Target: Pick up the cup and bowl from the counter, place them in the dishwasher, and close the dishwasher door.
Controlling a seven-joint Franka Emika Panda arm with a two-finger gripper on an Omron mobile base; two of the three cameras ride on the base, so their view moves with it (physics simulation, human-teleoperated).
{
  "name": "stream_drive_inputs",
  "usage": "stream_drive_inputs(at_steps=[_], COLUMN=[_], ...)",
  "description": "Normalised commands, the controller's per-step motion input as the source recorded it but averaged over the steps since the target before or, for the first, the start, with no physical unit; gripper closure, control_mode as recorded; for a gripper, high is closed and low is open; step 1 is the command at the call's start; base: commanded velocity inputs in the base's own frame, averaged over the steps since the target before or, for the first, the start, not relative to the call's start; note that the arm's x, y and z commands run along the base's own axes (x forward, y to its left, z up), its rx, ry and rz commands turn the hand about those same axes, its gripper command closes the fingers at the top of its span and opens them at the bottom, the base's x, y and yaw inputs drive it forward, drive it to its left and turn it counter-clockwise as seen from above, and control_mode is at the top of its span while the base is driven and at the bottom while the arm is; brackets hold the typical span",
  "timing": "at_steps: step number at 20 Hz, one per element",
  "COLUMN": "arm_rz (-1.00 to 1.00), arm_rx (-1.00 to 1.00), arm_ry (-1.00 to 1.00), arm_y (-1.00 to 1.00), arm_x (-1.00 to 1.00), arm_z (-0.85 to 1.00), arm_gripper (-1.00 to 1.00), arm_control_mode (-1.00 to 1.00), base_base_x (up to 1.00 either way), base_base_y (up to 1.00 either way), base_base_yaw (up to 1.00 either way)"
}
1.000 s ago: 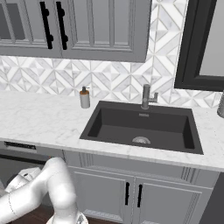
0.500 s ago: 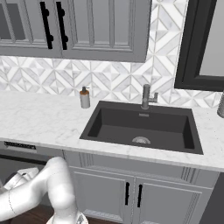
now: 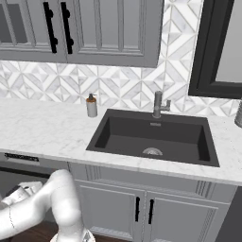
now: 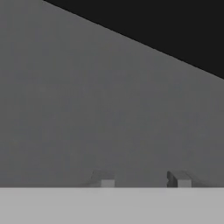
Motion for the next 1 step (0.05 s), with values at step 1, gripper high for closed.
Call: stream_drive_inputs(at_steps=[1], arm_rz=[0.03], arm_rx=[0.08], arm_ry=[0.00], arm_y=[-0.88], arm_x=[1.00], arm_z=[-0.69], arm_gripper=[-1.00], arm_control_mode=[-1.00], base_base_x=[0.00], base_base_y=[0.00], base_base_yaw=[0.00])
